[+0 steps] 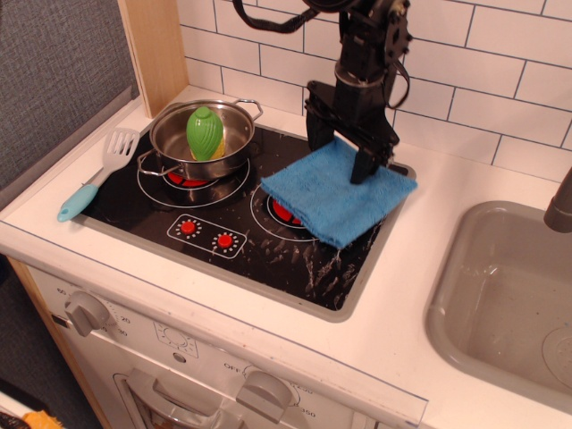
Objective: Move the blue cloth to the top right eye of the stove.
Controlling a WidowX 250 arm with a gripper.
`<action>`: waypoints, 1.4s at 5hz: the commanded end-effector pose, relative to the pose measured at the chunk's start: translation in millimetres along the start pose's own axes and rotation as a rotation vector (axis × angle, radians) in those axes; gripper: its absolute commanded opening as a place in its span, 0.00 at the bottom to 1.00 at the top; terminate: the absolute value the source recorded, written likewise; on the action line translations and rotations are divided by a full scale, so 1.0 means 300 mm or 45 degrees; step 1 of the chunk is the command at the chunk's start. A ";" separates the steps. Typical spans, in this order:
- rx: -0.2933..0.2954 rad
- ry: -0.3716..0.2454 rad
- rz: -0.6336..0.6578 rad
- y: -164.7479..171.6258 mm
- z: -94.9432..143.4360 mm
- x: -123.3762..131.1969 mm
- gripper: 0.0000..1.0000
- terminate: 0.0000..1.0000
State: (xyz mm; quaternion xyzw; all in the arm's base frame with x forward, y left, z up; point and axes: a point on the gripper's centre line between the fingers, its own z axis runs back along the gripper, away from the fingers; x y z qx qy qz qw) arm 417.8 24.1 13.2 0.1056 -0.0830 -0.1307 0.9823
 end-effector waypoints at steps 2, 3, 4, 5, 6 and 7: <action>-0.167 -0.090 0.104 0.098 0.176 -0.038 1.00 0.00; -0.210 -0.140 0.106 0.116 0.260 -0.050 1.00 0.00; -0.230 -0.157 0.093 0.123 0.299 -0.063 1.00 0.00; -0.217 -0.123 0.071 0.112 0.297 -0.083 1.00 0.00; -0.217 -0.123 0.071 0.112 0.297 -0.083 1.00 0.00; -0.217 -0.123 0.071 0.112 0.297 -0.083 1.00 1.00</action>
